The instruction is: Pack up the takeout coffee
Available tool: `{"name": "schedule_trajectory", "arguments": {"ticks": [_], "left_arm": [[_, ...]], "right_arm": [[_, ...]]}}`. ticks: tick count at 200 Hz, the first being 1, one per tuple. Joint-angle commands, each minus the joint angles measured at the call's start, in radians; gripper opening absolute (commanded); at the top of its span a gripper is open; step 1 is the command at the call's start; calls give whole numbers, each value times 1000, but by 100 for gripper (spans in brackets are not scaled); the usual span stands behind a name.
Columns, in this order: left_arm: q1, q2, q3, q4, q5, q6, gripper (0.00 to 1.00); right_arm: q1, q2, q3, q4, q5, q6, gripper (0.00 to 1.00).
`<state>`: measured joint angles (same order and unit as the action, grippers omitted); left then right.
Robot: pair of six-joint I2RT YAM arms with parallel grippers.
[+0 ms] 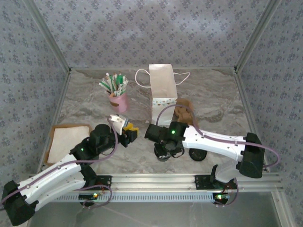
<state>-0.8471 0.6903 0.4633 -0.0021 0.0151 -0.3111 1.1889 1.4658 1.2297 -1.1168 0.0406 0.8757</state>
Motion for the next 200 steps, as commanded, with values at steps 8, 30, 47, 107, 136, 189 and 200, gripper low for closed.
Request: {"name": "schedule_trajectory", "arguments": {"ticks": [8,30,47,107,136,189,200], "left_arm": [[-8,-12,43,24,10,11,42],[-9,-23,41,20,4,12,47],[-9,-32,40,17,-3,13,54],[-9,-61,34,2,-51,10,89],[-10,-98,23,-12,-118,3,99],[-9,-127,15,-21,-158,1,100],[-9,-125,15,-21,-156,0,100]], "right_arm": [[1,37,77,-97,71,5,32],[3,6,154,-118,109,-15,42],[5,-21,189,-119,128,-24,48],[-11,-34,172,-129,144,-52,80],[-15,-6,154,-115,133,-64,87],[-29,49,122,-88,92,-79,87],[-29,58,119,-83,83,-84,87]]}}
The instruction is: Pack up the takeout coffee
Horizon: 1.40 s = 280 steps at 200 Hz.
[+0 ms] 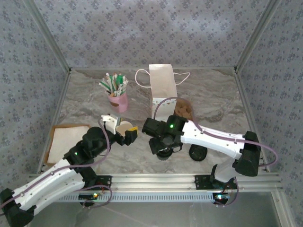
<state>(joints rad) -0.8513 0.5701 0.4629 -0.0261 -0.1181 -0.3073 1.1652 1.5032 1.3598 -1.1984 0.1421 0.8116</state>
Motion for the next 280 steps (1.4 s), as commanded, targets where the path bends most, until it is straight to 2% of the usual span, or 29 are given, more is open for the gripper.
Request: {"name": "schedule_trajectory", "arguments": {"ticks": [1,62,132,210,280], "left_arm": [[-5,-4,16,3,-22,-4,100],[-5,1,17,3,-18,-4,100],[-5,10,19,9,-8,-4,100],[-5,24,18,17,0,-5,100],[-5,31,20,15,-9,3,100]], "right_arm": [[-6,21,-11,0,-20,-20,87],[-7,70,-27,19,-47,-32,88],[-22,83,-36,-4,-14,-31,80],[-18,69,3,-24,18,-23,83],[-14,-5,42,-15,24,-34,88]]}}
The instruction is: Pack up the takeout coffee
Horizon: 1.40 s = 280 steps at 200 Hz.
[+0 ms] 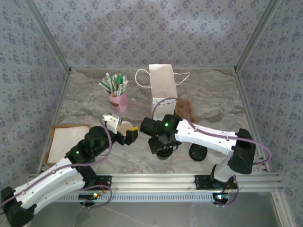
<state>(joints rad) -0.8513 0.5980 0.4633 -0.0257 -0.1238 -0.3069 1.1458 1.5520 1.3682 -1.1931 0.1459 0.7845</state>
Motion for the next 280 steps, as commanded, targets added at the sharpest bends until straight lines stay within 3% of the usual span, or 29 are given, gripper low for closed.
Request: {"name": "schedule_trajectory", "arguments": {"ticks": [1,37,64,140,174,219,280], "left_arm": [[-5,3,19,13,-4,4,100],[-4,25,43,-7,-56,1,99],[-3,78,164,-109,-71,-57,99],[-3,305,755,-721,-97,-304,99],[29,419,1023,-927,14,-357,99],[44,520,1166,-1011,80,-413,100],[121,718,1347,-1057,93,-415,98]], "right_arm": [[6,-55,34,-20,21,-8,88],[-14,-156,31,5,45,-22,92],[-34,-286,1,35,45,-33,100],[-119,-674,-108,14,-29,-90,100],[-135,-789,-146,-62,88,-30,100],[-169,-829,-213,-141,198,66,100],[-249,-788,-185,-206,217,56,100]]}}
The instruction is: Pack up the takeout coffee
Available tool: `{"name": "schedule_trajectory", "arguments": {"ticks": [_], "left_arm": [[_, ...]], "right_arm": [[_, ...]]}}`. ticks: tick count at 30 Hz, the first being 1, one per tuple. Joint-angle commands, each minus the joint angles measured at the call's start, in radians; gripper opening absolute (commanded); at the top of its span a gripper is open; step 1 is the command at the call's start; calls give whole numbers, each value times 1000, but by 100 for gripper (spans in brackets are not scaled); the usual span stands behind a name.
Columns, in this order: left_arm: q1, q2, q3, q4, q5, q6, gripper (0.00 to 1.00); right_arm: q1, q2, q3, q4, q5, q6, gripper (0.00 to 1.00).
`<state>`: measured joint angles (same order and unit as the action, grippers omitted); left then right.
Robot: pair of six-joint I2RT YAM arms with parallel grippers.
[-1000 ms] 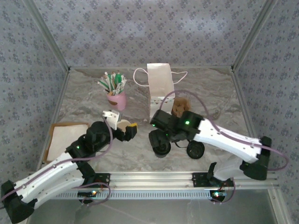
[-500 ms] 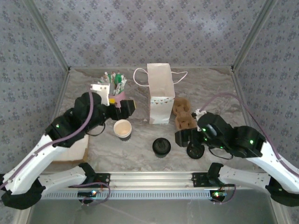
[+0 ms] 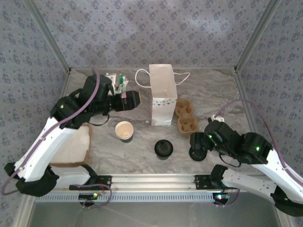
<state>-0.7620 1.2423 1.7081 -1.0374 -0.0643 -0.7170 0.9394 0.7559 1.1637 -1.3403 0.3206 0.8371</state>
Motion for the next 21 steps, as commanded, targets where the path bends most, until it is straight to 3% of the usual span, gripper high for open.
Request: {"name": "schedule_trajectory", "arguments": {"ticks": [1,9,13,18,21], "left_arm": [[33,79,106,-46,35,-4,98],[87,340,358,-141,67,57,86],[99,502,594,-257,53,115,74],[99,750,1022,-471,24,159,63],[99,836,1128,-527,14,170,58]], "right_arm": [[-45,9,19,-59,41,3,100],[-236,60,64,1,-53,-98,100],[-356,86,52,78,-133,-186,100],[-480,93,-13,166,-211,-290,100],[-556,80,-54,214,-302,-380,100]]}}
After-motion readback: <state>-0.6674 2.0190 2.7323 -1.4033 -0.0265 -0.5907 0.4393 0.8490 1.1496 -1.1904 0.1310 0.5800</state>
